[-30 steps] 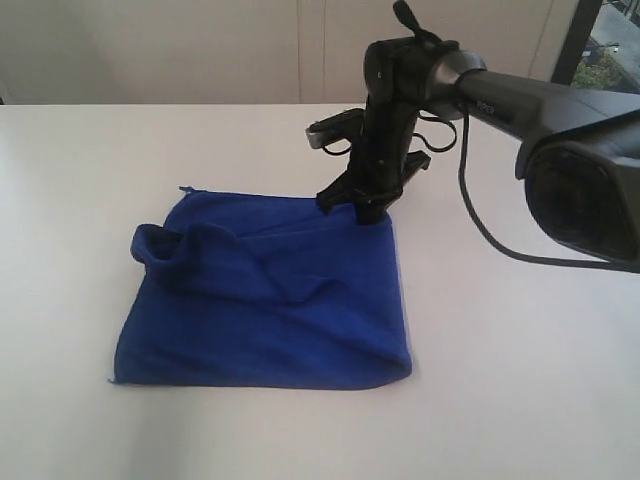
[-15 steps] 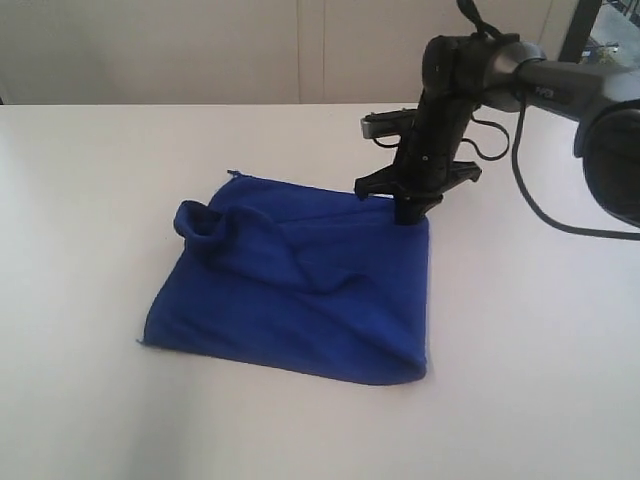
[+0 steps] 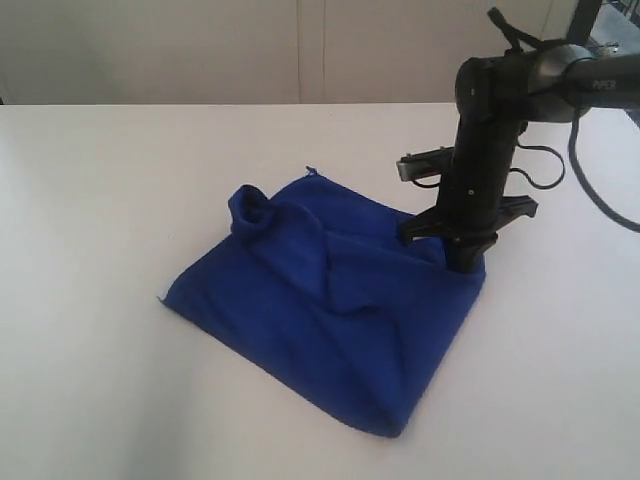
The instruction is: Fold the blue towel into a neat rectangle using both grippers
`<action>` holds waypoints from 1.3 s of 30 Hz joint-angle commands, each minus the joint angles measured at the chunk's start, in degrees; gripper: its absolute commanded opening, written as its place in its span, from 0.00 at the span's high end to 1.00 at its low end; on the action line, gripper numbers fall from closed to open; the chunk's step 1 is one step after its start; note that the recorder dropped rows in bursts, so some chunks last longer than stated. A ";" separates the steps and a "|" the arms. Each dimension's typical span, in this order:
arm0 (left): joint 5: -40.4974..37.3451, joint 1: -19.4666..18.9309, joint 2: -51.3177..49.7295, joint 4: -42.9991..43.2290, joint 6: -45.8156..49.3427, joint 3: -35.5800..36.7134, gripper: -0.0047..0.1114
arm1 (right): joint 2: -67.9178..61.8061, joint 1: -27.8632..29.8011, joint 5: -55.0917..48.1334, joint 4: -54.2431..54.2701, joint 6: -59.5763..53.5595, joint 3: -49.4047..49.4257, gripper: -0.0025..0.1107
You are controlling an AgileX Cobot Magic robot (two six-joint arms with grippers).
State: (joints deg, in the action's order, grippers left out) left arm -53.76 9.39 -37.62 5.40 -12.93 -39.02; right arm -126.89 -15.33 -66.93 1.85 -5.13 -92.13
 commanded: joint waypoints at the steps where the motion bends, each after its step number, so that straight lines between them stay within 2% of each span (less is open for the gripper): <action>1: -0.76 -0.07 0.38 -0.26 -0.13 0.30 0.96 | 1.18 0.50 -3.03 -1.42 0.39 6.47 0.98; 7: -0.76 -0.07 0.38 -0.26 -0.13 0.30 0.96 | 8.93 0.50 -0.72 -1.42 0.39 13.55 0.98; 13: -0.76 -0.07 0.38 -0.26 -0.13 0.30 0.96 | 14.88 0.50 3.66 -1.16 0.83 12.64 0.98; 18: -0.76 -0.07 0.38 -0.26 -0.13 0.30 0.96 | 16.44 0.38 9.85 4.00 0.83 9.39 0.98; 24: -0.76 -0.07 0.38 -0.26 -0.13 0.30 0.96 | 13.55 -1.39 17.14 13.43 -3.67 4.64 0.98; 28: -0.76 -0.07 0.38 -0.26 -0.13 0.30 0.96 | 8.51 -3.45 21.23 13.37 -3.77 0.01 0.98; 39: -0.76 -0.07 0.38 -0.26 -0.13 0.30 0.96 | -2.39 -3.58 28.14 13.26 -3.82 -5.99 0.98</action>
State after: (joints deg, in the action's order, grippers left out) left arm -53.76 9.39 -37.62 5.40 -12.93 -39.02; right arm -127.92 -18.96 -40.46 15.28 -8.25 -96.81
